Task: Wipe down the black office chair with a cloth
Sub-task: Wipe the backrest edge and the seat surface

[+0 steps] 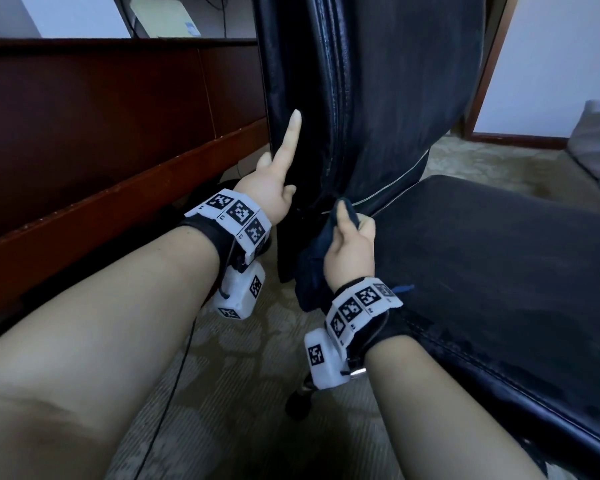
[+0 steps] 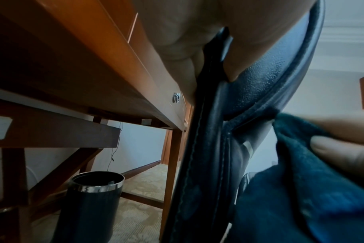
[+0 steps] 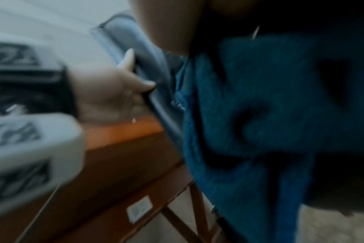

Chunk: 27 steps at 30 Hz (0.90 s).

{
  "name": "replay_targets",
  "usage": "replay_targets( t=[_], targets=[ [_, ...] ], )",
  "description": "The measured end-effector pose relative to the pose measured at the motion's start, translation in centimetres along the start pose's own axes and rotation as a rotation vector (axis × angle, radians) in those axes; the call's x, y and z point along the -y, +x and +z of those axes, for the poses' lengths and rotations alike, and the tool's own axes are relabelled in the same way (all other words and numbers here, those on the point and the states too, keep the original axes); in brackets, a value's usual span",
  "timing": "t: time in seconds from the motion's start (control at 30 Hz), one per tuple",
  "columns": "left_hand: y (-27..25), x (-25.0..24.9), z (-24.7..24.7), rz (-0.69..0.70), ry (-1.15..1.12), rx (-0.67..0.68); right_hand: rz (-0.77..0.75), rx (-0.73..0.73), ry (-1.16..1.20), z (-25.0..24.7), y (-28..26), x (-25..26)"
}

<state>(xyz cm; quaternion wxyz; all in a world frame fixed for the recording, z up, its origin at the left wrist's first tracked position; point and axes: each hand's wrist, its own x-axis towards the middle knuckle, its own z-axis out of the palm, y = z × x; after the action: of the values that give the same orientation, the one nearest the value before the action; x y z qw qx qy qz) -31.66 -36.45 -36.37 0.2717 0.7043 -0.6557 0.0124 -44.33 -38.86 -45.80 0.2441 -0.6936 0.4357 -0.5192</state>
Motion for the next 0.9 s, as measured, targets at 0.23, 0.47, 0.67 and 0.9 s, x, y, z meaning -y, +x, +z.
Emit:
replay_targets(
  t=[0.23, 0.47, 0.67, 0.9],
  targets=[
    [-0.2, -0.1, -0.3, 0.017, 0.001, 0.012, 0.242, 0.134, -0.008, -0.5, 0.5, 0.1],
    [0.2, 0.2, 0.0, 0.027, -0.001, -0.006, 0.289, 0.249, 0.046, -3.6, 1.3, 0.7],
    [0.7, 0.0, 0.2, -0.004, -0.028, -0.027, 0.073, 0.089, -0.032, -11.7, 7.2, 3.2],
    [1.2, 0.0, 0.4, -0.086, -0.046, 0.000, 0.190, 0.283, -0.154, -13.9, 8.9, 2.2]
  ],
)
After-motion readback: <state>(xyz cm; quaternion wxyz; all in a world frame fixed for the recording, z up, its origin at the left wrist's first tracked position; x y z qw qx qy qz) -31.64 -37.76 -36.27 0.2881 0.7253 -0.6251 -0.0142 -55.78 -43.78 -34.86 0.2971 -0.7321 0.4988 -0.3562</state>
